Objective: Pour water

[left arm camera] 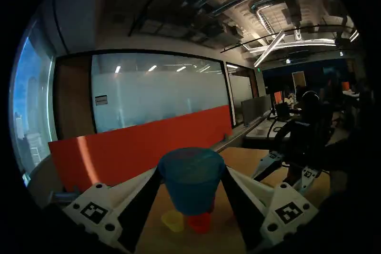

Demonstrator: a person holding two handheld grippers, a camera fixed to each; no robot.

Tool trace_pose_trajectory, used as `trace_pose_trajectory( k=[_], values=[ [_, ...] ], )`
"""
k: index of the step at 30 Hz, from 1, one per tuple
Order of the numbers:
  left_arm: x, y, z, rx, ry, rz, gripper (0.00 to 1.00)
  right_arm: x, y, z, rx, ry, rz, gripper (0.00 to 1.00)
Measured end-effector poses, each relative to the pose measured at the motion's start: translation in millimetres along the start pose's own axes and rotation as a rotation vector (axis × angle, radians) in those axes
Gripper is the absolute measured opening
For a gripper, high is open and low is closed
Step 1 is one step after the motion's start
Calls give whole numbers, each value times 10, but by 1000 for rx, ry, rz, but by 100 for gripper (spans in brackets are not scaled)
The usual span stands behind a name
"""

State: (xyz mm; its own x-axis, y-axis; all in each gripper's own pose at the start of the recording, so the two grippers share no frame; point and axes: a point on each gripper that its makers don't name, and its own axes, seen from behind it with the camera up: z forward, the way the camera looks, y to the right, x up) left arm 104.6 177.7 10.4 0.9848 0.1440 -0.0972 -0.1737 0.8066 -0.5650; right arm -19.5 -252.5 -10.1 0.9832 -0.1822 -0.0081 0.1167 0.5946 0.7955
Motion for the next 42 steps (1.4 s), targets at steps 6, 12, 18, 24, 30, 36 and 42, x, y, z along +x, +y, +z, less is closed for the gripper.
trace_pose_trajectory(
  k=[6, 12, 18, 24, 30, 36, 42],
  values=[
    [-157, -24, -27, -3, -24, 3, 86, -45, 108, -151, -35, -12, 8, 93],
    [-317, -21, -42, -1, -47, 5, 86, -69, 138, -233, -50, -16, 18, 93],
    [-511, 28, -57, -20, -86, 3, 86, -132, 119, -234, -44, -37, 21, 93],
    [-775, 91, -67, -40, -143, 12, 86, -230, 104, -246, -34, -67, 39, 93],
    [-1025, 164, -47, -65, -196, 26, 87, -310, 109, -253, -27, -90, 57, 93],
    [-1212, 236, -20, -91, -239, 40, 87, -387, 124, -267, -27, -115, 54, 94],
    [-1408, 315, -4, -118, -288, 50, 87, -525, 116, -287, -17, -152, 57, 94]
  ],
)
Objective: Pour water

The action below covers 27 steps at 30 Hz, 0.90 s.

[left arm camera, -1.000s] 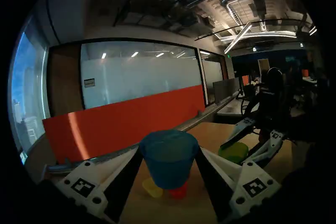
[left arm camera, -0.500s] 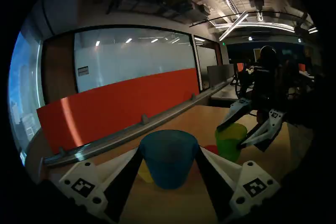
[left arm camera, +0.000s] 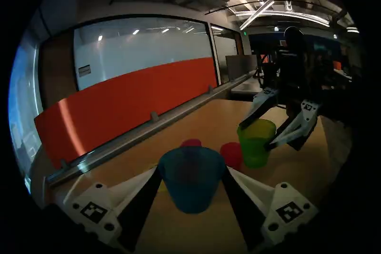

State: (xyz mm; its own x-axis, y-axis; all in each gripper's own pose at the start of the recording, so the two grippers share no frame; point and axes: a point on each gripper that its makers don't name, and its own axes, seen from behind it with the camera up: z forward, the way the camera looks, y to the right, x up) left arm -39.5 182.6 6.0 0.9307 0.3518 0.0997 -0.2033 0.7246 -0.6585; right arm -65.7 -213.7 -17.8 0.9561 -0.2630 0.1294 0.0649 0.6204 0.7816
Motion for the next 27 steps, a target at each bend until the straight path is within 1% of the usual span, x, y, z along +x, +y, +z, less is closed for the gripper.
trace_pose_trajectory(
  k=[11, 15, 21, 27],
  values=[
    [-356, 85, 89, -41, -92, 4, 87, -282, 27, -6, 4, -78, -10, 94],
    [-482, 142, 119, -62, -122, 0, 87, -370, 41, 1, 0, -104, -17, 94],
    [-657, 177, 155, -82, -167, 11, 87, -499, 45, 13, 3, -139, -19, 94],
    [-804, 230, 178, -105, -207, 10, 88, -621, 46, 39, 5, -170, -23, 94]
  ],
)
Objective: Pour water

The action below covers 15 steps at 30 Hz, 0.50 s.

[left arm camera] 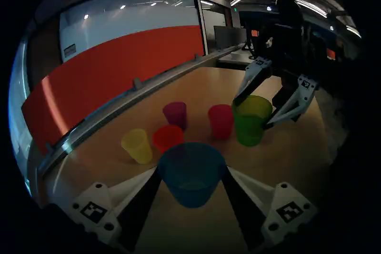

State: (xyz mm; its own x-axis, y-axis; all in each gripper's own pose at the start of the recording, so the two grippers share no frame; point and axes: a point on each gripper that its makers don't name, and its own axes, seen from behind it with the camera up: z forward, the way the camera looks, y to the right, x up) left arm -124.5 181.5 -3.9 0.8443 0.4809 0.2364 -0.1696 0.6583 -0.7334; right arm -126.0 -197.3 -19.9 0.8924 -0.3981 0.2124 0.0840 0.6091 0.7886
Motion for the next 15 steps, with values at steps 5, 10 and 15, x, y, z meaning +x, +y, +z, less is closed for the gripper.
trace_pose_trajectory(
  k=[5, 10, 15],
  values=[
    [-112, 24, 56, -12, -40, 12, 88, -113, -15, 56, 4, -33, -10, 94],
    [-229, 52, 108, -27, -80, 27, 87, -232, -39, 117, 12, -66, -17, 94],
    [-333, 73, 155, -41, -115, 34, 88, -346, -46, 170, 15, -94, -23, 94]
  ],
)
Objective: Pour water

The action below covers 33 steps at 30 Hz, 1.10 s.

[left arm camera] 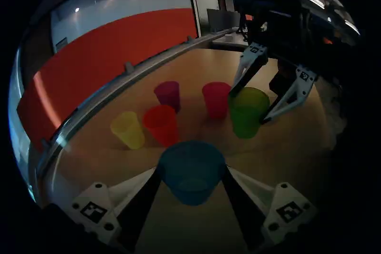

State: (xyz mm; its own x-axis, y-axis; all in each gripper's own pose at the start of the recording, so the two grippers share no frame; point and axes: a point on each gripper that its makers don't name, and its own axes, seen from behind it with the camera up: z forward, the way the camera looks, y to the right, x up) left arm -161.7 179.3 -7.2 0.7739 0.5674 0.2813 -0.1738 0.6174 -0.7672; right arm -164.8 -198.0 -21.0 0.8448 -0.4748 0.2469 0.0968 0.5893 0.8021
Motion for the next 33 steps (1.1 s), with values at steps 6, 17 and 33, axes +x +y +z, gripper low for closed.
trace_pose_trajectory(
  k=[6, 17, 33],
  values=[
    [-100, -10, 62, -8, -26, 4, 88, -116, 23, 53, -5, -29, -3, 94],
    [-213, 9, 162, -22, -38, -2, 87, -259, 53, 112, -5, -59, -1, 94],
    [-342, 55, 189, -33, -40, -18, 87, -338, 55, 169, -3, -75, 4, 94]
  ],
)
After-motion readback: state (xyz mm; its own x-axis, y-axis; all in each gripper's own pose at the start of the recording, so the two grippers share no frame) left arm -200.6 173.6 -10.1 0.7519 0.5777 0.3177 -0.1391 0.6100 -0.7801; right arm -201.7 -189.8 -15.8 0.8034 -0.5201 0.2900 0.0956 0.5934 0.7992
